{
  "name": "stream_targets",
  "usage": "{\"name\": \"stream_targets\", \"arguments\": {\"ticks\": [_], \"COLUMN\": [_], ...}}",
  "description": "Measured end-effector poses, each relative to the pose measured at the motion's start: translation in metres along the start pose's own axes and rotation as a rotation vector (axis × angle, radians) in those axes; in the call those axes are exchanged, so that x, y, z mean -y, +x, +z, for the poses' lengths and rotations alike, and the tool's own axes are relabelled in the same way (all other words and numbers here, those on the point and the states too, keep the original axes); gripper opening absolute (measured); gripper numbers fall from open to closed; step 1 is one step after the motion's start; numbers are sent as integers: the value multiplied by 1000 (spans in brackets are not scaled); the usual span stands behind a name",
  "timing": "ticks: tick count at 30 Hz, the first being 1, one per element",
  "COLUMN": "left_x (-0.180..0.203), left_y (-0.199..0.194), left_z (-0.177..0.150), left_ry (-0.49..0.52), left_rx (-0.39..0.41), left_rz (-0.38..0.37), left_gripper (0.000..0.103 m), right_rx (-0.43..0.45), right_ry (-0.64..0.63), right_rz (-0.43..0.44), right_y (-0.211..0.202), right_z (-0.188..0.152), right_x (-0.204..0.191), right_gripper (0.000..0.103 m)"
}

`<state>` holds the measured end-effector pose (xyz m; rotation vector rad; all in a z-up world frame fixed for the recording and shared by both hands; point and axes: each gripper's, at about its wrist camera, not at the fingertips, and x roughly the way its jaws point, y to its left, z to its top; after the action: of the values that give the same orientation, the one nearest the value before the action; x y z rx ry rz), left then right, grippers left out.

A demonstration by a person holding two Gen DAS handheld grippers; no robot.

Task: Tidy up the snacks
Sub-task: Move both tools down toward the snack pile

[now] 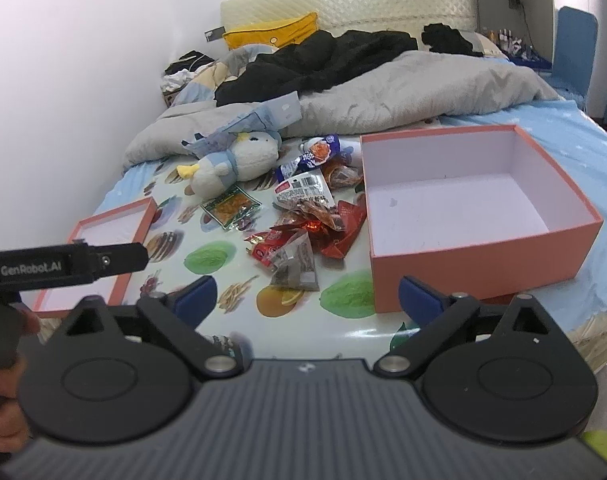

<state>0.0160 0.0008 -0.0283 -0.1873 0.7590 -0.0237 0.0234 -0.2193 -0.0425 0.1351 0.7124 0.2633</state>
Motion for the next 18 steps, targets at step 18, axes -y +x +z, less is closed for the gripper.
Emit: {"name": "stream_targets", "arguments": {"ticks": [18], "left_x": [-12], "left_y": [60], "left_z": [16], "left_ry": [10], "left_rx": [-60], "left_rz": [-50], "left_gripper": [103], "right_rx": [-57], "right_ry": [12], "right_rz": [-25], "right_y": [43], "right_z": [-8], "right_x": [0], "right_gripper": [91]}}
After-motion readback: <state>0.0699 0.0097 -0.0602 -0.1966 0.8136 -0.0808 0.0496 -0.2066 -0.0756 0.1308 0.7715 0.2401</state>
